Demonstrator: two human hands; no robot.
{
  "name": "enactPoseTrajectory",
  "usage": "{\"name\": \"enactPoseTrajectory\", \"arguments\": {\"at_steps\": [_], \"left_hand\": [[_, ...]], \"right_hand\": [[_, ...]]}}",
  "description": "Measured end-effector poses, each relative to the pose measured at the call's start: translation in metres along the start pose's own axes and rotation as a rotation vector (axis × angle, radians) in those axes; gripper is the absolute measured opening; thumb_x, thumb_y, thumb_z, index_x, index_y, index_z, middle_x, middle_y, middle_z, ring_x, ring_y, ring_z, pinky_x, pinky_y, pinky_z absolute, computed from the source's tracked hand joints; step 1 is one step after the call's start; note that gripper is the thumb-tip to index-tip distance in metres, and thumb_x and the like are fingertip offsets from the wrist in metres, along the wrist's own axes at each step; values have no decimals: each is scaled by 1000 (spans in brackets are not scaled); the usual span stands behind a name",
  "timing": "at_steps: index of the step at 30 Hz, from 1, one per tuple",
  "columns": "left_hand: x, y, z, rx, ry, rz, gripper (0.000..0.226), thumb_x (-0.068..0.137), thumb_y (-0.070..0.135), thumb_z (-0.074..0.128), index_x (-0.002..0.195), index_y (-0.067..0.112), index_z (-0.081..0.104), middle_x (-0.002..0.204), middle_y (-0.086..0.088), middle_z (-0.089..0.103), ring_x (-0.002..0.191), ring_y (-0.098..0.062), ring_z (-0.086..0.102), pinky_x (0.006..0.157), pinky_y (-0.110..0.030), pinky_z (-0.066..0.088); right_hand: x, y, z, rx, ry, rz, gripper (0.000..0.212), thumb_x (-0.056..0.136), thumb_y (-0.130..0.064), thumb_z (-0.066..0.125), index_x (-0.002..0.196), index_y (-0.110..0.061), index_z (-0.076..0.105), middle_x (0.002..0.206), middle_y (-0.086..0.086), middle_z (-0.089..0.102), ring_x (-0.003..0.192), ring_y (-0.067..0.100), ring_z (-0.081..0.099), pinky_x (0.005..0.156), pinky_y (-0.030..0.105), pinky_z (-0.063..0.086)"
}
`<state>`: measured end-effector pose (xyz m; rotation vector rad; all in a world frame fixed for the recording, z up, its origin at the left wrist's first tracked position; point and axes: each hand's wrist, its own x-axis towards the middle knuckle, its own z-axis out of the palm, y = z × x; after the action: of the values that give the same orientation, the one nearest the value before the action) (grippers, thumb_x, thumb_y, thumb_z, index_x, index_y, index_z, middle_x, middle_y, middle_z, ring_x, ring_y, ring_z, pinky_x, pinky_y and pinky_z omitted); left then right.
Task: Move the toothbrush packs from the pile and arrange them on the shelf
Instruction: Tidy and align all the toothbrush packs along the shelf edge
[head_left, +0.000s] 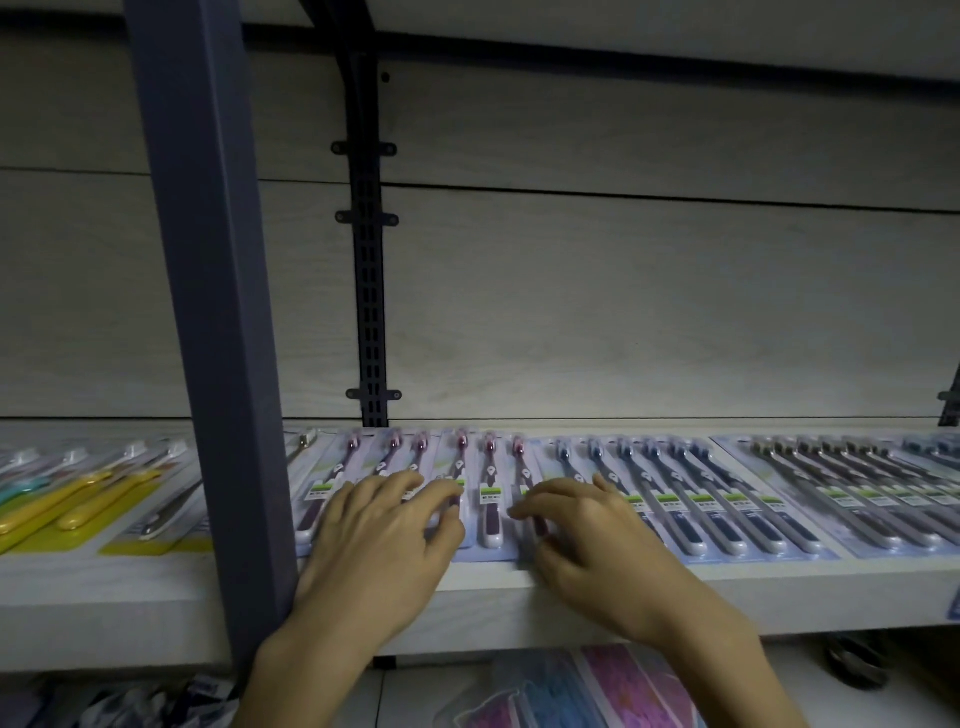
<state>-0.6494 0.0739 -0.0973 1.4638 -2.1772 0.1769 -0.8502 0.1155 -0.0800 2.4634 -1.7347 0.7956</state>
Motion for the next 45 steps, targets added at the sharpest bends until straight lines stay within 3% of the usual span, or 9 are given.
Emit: {"name": "enactPoseTrajectory", "arguments": {"at_steps": [5,11,15,23,26,29,34,39,45], "left_hand": [[2,-2,5,-35,41,52,64,75,56,3,111,43,54,115,23,54,108,-6,46,94,-26,34],[1,-2,4,-64,66,91,58,78,57,7,100,38,57,98,21,59,98,-7,47,87,-23,34],[1,-2,4,-54,73,97,53,80,56,9,98,37,55,94,21,60,94,-6,47,82,-23,33],[-1,3,-5,-105,52,119,51,79,57,10,97,39,54,88,21,60,90,-4,48,83,-24,37],[-2,5,-9,-111,50,117,38,87,53,22,99,38,54,89,20,60,92,-5,49,83,-25,38],[-4,7,-13,-137,72,115,15,96,38,39,100,37,54,88,18,61,89,-6,50,80,-24,37],[-6,10,-16,-207,97,72,15,96,34,44,106,39,54,91,20,58,86,-5,50,81,-23,38],[-6,11,-16,-79,119,-94,25,94,36,43,116,37,54,121,19,54,110,-13,47,92,-28,35],[-2,15,-19,-47,89,-159,30,91,40,51,120,34,56,122,16,59,115,-14,47,92,-30,37]], "right_hand": [[-3,0,-1,29,0,-6,31,87,-27,45,109,-27,68,118,-17,56,112,1,48,113,31,16],[-6,0,1,-12,-12,17,43,85,-37,35,116,-32,64,126,-19,55,119,0,47,117,39,15],[-7,-4,3,-51,-38,7,71,74,-52,10,130,-42,53,131,-16,50,126,2,40,117,38,10],[-8,-6,-2,-29,15,-16,59,72,-53,20,96,-29,68,103,-17,57,99,-1,49,113,36,21],[-5,-8,-4,-26,23,-9,55,72,-55,22,96,-33,66,100,-15,55,92,0,47,112,36,23],[0,-14,-3,-47,25,-1,64,71,-55,19,117,-36,59,117,-13,55,108,6,49,113,38,21],[11,-20,5,-72,-26,-15,69,73,-54,15,131,-38,51,130,-10,52,122,14,46,113,36,18],[10,-17,11,-90,-20,-31,74,71,-56,10,130,-40,51,128,-10,52,121,13,43,109,35,23],[7,-14,14,-91,-27,-24,73,72,-56,9,134,-42,47,133,-10,48,124,12,39,113,35,17]]}}
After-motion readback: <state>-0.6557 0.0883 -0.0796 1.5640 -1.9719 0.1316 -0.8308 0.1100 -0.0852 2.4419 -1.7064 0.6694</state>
